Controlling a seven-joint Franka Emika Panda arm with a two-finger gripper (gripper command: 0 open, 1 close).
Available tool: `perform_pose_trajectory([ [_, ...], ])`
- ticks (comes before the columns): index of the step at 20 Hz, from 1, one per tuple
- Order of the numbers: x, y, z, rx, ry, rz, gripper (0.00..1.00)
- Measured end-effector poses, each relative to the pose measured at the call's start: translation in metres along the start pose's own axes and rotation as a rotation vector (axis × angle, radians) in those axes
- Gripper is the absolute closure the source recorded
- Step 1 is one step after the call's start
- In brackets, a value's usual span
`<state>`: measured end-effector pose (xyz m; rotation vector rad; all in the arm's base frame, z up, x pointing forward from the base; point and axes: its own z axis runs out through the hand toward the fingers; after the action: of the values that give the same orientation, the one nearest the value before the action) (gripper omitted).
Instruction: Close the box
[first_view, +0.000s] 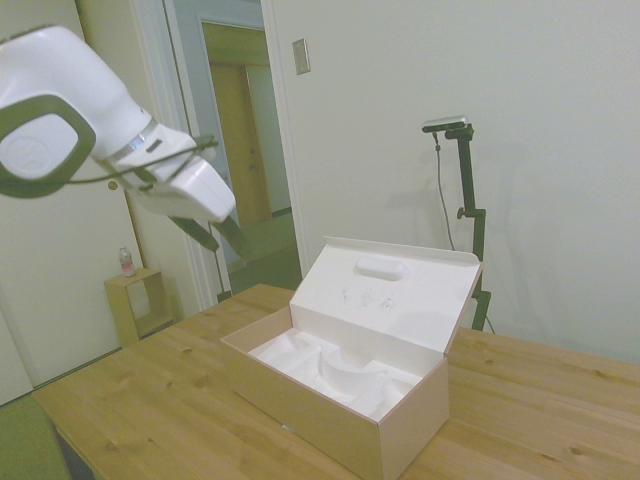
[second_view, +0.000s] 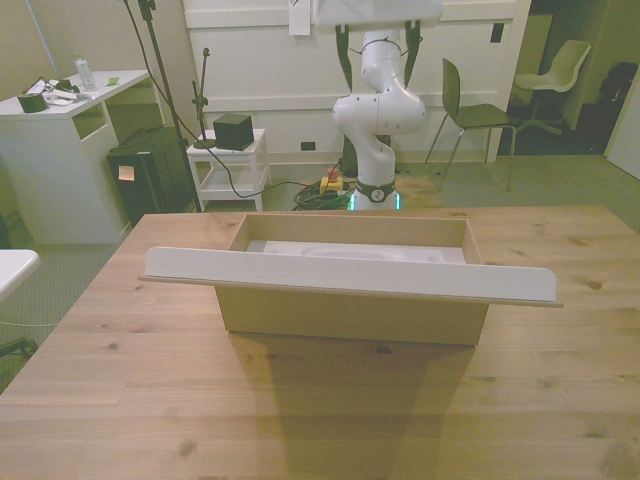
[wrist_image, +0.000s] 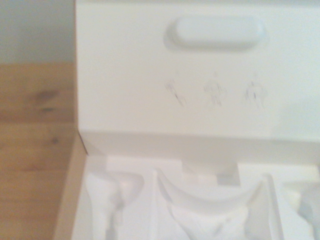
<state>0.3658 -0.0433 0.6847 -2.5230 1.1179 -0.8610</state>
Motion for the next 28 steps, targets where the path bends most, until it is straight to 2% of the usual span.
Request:
perform_pose_trajectory([
  [4,0.027,-0.07,-0.001,0.033,0.024,0.025,0.0],
  [10,0.076,-0.15,0.041,0.028,0.049,0.06,0.0],
  [18,0.156,-0.179,0.097,-0.028,0.041,0.126,0.0],
  [24,0.169,-0.214,0.133,-0.028,0.053,0.131,0.0],
  [28,0.18,-0.222,0.17,-0.041,0.062,0.144,0.0],
])
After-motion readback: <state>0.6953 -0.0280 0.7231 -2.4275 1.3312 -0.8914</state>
